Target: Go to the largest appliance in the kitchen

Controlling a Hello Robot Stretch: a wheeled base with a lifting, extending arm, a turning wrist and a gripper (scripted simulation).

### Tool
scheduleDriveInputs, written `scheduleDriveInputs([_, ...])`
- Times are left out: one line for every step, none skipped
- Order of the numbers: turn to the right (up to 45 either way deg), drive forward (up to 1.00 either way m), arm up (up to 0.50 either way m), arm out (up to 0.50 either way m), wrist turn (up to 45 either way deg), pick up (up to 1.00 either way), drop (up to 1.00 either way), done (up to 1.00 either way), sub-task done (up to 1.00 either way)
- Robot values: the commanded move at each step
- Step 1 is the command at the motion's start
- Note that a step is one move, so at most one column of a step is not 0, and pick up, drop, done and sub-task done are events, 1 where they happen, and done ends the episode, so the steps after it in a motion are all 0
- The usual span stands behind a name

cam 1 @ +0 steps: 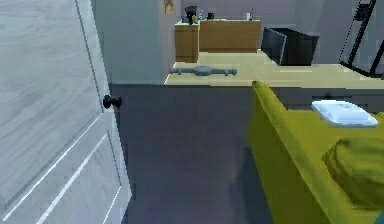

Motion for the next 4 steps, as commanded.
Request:
scheduleDriveInputs([0.0,0.50,0.00,0.00,0.0,0.00,0.00,0.00,0.00])
scheduleDriveInputs([6.0,0.00,0.00,0.00,0.0,0.00,0.00,0.00,0.00])
scheduleDriveInputs([0.0,1.00,0.00,0.00,0.0,0.00,0.00,0.00,0.00])
scheduleDriveInputs([3.0,0.00,0.00,0.00,0.0,0.00,0.00,0.00,0.00])
